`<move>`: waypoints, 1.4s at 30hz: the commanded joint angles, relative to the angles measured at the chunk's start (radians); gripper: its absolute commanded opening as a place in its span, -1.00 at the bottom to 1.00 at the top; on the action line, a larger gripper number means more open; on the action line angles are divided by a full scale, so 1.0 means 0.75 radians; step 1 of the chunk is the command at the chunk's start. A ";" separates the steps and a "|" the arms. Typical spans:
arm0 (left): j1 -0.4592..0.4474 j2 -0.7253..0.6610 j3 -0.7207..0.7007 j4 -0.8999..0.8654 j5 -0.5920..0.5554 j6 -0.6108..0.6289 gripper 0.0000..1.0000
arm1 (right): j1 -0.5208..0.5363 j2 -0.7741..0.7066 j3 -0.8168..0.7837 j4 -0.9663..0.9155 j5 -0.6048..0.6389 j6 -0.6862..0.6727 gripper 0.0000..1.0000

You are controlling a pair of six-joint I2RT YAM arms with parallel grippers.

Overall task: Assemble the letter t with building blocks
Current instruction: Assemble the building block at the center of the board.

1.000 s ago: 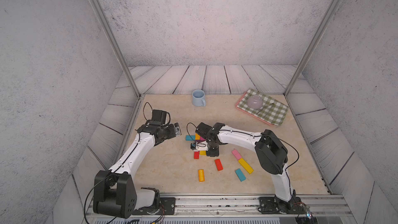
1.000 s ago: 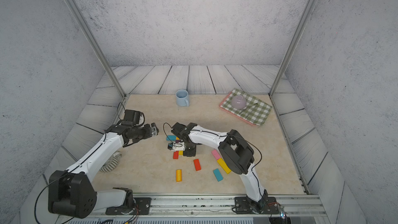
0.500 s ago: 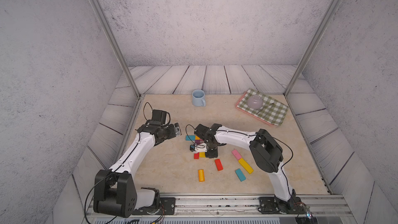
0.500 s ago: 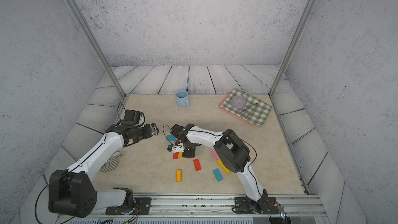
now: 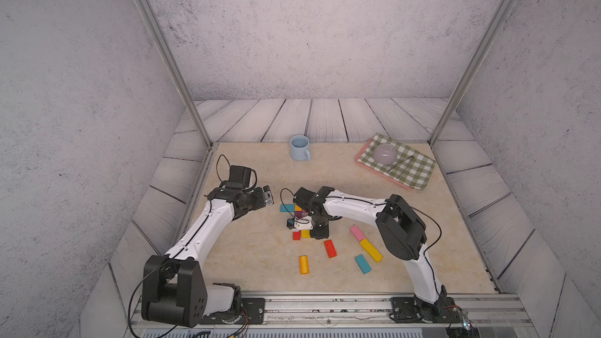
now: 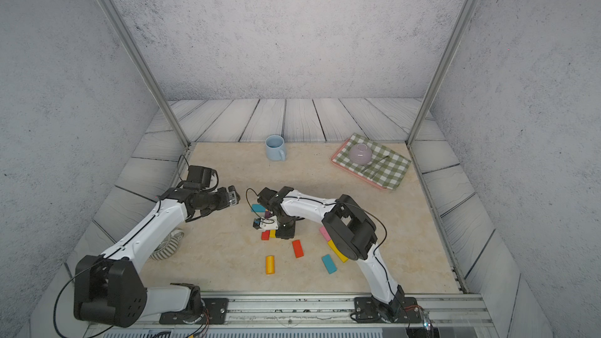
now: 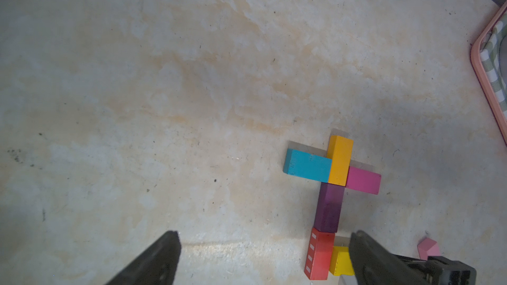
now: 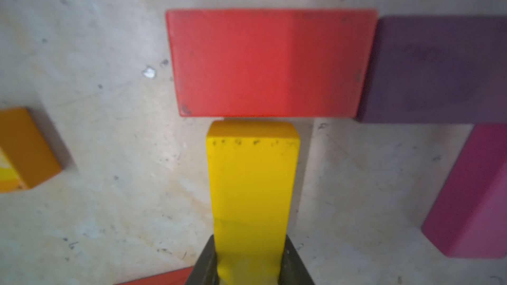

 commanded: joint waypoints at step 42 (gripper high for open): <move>0.012 0.037 0.020 -0.026 0.005 0.011 0.98 | 0.039 0.061 -0.009 -0.041 -0.013 0.032 -0.24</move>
